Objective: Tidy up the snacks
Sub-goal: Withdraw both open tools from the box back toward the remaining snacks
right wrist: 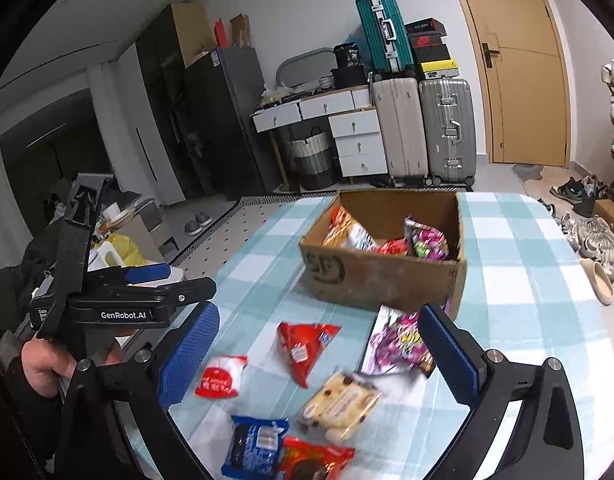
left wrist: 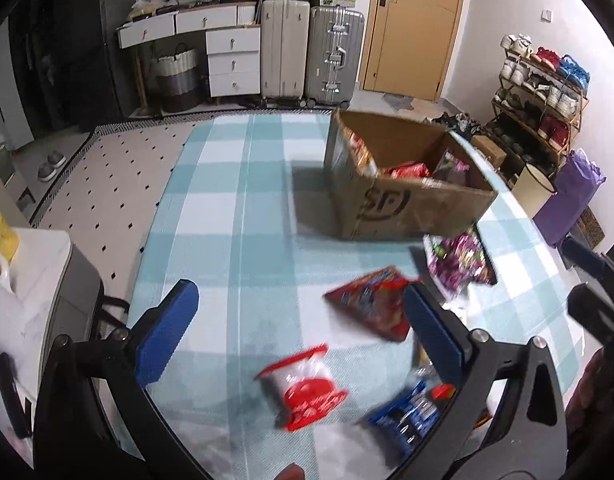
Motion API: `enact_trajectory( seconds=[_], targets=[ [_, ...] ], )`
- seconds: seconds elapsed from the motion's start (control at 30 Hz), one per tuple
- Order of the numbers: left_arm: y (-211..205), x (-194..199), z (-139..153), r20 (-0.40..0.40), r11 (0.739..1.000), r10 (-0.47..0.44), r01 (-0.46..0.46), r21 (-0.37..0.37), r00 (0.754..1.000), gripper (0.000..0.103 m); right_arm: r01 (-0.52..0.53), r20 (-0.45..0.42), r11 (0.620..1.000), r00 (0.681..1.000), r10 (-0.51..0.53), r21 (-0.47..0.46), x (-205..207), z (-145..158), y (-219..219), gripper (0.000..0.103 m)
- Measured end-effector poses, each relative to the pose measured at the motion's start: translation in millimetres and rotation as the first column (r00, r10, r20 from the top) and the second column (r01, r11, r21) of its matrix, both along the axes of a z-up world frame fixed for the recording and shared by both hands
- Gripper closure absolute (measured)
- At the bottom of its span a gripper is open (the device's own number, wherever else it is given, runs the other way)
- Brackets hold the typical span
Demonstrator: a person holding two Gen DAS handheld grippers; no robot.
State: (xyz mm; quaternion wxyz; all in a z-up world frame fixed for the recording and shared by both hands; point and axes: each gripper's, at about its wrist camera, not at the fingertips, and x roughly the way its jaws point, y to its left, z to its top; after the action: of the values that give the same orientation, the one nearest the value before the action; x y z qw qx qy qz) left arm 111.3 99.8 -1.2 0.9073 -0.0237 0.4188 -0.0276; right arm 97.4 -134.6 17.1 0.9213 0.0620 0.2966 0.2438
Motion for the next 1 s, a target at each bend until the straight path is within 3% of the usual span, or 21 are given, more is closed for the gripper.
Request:
enact_trajectory(
  seconds=[0.27, 0.43, 0.7, 1.0],
  targets=[
    [21.6, -22.9, -56.2, -0.094, 0.997, 0.051, -0.056, -0.046, 0.994, 0.001, -0.007, -0.024, 1.0, 1.0, 0.008, 0.012, -16.7, -18.6, 9.4, 0.002],
    [27.5, -31.6, -88.8, -0.132, 0.997, 0.077, -0.08, -0.017, 0.988, 0.001, -0.014, -0.06, 1.0, 0.998, 0.014, 0.01, -22.4, -34.3, 12.9, 0.002],
    [19.6, -31.0, -108.1, -0.155, 0.997, 0.064, -0.068, -0.025, 0.986, 0.001, 0.007, -0.094, 1.0, 0.996, -0.007, 0.007, -32.6, -55.5, 7.4, 0.002],
    [4.6, -17.8, -120.4, -0.152, 0.998, 0.069, -0.067, 0.018, 0.986, 0.001, 0.019, -0.138, 1.0, 0.99, -0.02, -0.008, -40.7, -77.5, 2.6, 0.002]
  ],
)
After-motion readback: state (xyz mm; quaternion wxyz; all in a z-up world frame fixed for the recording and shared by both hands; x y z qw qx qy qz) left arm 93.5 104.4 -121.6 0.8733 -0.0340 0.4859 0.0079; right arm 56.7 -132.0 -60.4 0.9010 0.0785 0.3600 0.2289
